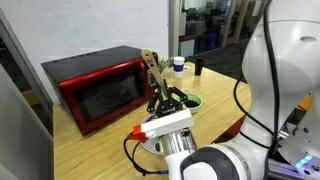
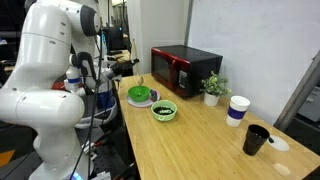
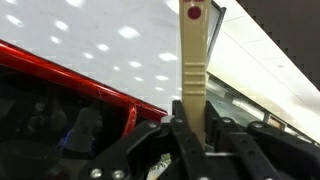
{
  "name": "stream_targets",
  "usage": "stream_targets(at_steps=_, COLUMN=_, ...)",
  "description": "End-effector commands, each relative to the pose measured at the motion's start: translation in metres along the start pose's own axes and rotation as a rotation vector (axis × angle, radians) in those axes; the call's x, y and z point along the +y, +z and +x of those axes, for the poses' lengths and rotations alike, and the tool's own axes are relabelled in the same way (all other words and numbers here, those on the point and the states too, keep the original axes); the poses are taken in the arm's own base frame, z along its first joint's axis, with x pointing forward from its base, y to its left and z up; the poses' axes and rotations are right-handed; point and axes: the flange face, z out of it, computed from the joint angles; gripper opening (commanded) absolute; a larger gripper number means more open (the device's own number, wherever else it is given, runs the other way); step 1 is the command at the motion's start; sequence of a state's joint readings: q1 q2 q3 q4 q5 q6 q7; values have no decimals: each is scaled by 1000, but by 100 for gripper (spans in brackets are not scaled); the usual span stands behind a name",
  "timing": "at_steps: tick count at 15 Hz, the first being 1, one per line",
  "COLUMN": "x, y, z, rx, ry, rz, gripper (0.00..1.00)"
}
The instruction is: Use the spoon to transfer beans from the light-green bowl to the dark green bowl
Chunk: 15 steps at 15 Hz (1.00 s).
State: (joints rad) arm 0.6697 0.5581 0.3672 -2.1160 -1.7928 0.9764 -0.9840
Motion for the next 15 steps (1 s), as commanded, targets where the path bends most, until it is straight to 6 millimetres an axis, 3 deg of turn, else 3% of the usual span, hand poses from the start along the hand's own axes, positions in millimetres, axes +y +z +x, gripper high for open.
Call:
stream_targets(at_steps=1, x=1, y=9, z=-4, rx=14, ry=19, rz=16, gripper=6)
stream_targets(at_steps=8, x=2, y=19, z=-13, rx=37, ry=71, rz=28, gripper=6)
stream_targets(at_steps=15, x=-3, y=69, z=-16, rx=158, ry=245, rz=73, gripper=6)
